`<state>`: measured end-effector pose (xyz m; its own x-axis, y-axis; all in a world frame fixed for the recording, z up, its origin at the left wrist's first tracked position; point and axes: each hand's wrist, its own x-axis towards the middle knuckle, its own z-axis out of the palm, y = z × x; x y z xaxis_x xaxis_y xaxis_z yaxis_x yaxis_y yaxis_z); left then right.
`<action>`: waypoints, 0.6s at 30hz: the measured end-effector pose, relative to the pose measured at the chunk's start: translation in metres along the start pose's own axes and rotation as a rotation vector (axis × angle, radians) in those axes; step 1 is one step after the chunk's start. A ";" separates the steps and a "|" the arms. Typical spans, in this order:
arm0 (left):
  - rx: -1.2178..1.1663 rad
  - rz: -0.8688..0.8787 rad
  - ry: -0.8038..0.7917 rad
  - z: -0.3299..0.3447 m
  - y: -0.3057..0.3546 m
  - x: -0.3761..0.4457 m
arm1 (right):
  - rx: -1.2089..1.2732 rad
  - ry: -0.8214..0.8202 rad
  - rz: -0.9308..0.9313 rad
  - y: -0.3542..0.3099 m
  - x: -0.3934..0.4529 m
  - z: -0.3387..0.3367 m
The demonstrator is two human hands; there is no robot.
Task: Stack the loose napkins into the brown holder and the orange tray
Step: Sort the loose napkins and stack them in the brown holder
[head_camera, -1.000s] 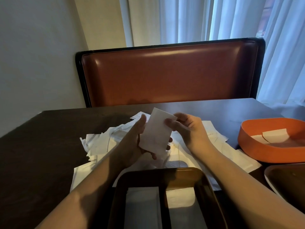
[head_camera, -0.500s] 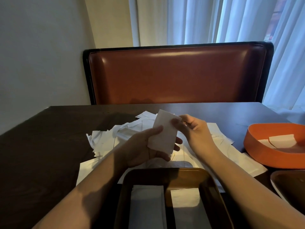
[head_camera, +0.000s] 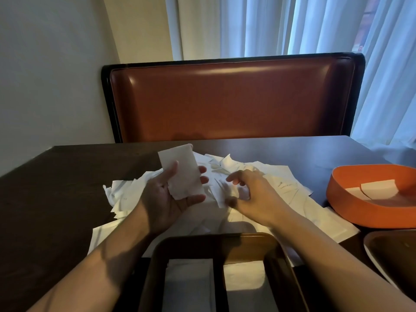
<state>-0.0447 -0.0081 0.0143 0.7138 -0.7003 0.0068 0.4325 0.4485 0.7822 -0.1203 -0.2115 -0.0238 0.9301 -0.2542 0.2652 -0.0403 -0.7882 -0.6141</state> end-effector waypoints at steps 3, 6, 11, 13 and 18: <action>0.047 0.005 -0.049 0.000 -0.003 0.001 | -0.133 0.001 -0.046 0.001 0.001 0.000; 0.063 0.002 -0.074 -0.003 -0.005 0.001 | -0.197 0.085 -0.070 0.003 0.002 0.002; 0.083 0.035 -0.063 0.000 -0.007 0.003 | -0.165 0.255 -0.103 0.010 0.005 0.008; 0.122 0.078 -0.044 0.002 -0.009 0.003 | -0.104 0.317 -0.105 0.009 0.005 0.007; 0.178 0.147 -0.009 0.001 -0.012 0.003 | 0.425 0.355 -0.032 -0.010 0.001 -0.010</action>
<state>-0.0477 -0.0158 0.0056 0.7569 -0.6396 0.1339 0.2195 0.4418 0.8698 -0.1230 -0.2098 -0.0103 0.7455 -0.4647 0.4778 0.2056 -0.5216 -0.8281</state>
